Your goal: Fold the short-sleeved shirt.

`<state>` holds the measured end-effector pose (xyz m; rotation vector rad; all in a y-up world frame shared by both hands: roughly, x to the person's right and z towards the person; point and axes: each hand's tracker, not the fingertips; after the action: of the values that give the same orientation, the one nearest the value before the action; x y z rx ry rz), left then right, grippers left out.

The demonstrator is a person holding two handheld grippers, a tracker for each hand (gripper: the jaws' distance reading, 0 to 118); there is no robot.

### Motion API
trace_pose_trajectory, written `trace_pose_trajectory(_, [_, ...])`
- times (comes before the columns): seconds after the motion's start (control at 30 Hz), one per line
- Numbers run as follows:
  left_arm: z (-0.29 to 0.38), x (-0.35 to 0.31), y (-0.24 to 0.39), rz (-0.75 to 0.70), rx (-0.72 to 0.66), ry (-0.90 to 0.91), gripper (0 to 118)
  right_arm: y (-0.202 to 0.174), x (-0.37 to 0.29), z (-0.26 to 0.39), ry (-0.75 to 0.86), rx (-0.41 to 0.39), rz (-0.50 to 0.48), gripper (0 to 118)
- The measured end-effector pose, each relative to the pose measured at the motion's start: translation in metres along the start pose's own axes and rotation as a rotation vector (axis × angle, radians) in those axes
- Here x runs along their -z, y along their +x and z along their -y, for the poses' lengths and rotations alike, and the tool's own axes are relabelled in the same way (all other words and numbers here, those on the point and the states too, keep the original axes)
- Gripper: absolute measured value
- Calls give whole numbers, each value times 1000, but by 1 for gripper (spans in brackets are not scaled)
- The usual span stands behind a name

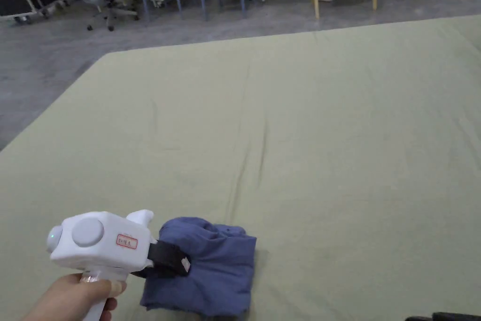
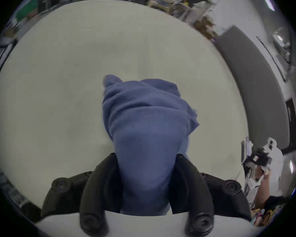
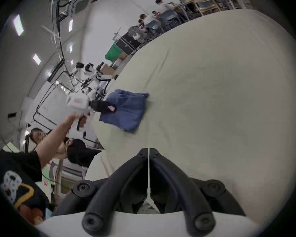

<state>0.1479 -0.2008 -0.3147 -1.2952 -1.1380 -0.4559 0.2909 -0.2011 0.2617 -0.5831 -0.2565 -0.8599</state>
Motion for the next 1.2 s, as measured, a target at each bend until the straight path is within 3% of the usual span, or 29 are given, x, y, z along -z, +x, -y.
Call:
trace_pose_trajectory(0.2, [1, -11, -105, -176, -136, -49, 45, -19, -7, 19, -40, -30, 13, 3])
trace_pose_trajectory(0.33, [5, 1, -130, -242, -227, -36, 45, -28, -11, 19, -54, -44, 40, 3])
trace_pose_trajectory(0.37, [6, 3, -128, -249, -226, -18, 49, -29, -14, 17, -51, -48, 44, 3])
trace_pose_trajectory(0.43, [5, 11, -112, -505, -114, -19, 103, -33, -17, 15, -38, -56, 49, 3])
trace_pose_trajectory(0.47, [6, 13, -106, -617, -40, -19, 118, -36, -19, 14, -32, -58, 52, 3])
trace_pose_trajectory(0.57, [12, 4, -89, -689, 103, 60, 118, -37, -24, 11, -21, -70, 56, 3])
trace_pose_trajectory(0.77, [17, -40, -65, -653, 17, 195, 118, -45, -31, 6, 34, -108, 136, 3])
trace_pose_trajectory(0.8, [16, -50, -63, -655, -1, 221, 112, -50, -31, 3, 43, -135, 174, 3])
trace_pose_trajectory(0.83, [17, -62, -58, -670, -25, 242, 85, -55, -30, 0, 58, -167, 203, 3])
trace_pose_trajectory(0.87, [20, -74, -50, -688, -37, 303, 21, -62, -30, -4, 82, -192, 223, 3])
trace_pose_trajectory(0.9, [22, -86, -41, -687, -34, 383, 0, -67, -30, -8, 105, -220, 233, 3])
trace_pose_trajectory(1.03, [31, -137, 9, -659, -22, 564, 0, -103, -26, -29, 210, -323, 207, 3])
trace_pose_trajectory(1.1, [48, -154, 62, -647, 23, 624, 0, -120, -25, -40, 279, -374, 221, 3])
trace_pose_trajectory(1.2, [49, -166, 117, -597, 87, 757, 0, -127, -32, -62, 411, -391, 238, 3])
